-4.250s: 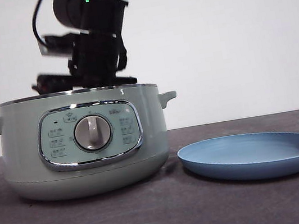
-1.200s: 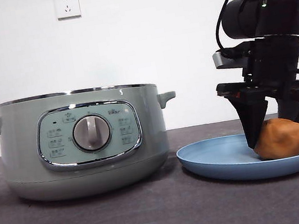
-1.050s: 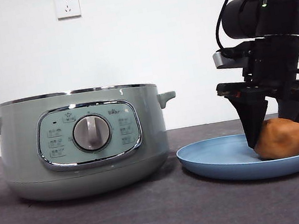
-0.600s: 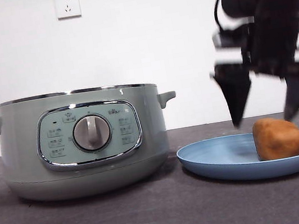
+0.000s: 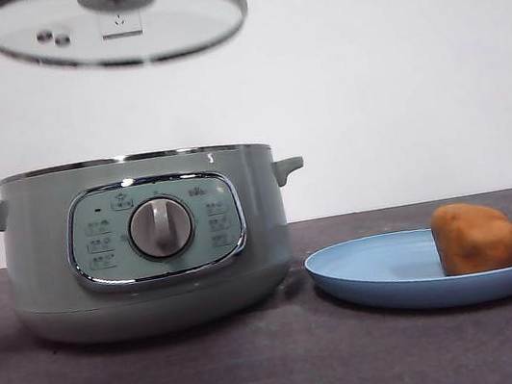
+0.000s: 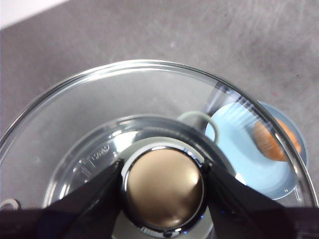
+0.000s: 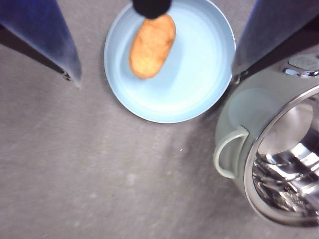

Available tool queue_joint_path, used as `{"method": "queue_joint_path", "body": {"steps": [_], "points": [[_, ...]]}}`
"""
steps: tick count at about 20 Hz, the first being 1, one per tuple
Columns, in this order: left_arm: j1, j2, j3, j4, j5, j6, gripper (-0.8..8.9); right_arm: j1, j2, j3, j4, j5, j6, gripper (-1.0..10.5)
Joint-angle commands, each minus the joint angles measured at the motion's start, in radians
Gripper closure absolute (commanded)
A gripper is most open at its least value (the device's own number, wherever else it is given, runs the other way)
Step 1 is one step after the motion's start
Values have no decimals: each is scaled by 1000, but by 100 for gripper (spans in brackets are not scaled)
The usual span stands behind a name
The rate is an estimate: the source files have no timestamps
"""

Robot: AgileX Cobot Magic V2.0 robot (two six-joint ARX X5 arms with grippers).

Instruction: Take the potato out from the steamer,put the potato on the plate,close the lid

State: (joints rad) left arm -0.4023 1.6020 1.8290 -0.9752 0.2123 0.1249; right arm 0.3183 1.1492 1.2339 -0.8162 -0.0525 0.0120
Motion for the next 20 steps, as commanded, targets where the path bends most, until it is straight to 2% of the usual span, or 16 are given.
{"method": "queue_joint_path", "body": {"steps": [1,7,15,20], "points": [[-2,-27,-86,97,3,-26,822,-10,-19,0,-15,3,10,443],[-12,-31,-264,233,-2,-49,822,-11,-26,0,-45,6,10,443],[-17,-31,-403,309,-8,-72,822,-11,-26,0,-45,6,17,443],[-17,-31,-425,267,-133,-72,822,-11,-26,0,-45,5,17,443]]}}
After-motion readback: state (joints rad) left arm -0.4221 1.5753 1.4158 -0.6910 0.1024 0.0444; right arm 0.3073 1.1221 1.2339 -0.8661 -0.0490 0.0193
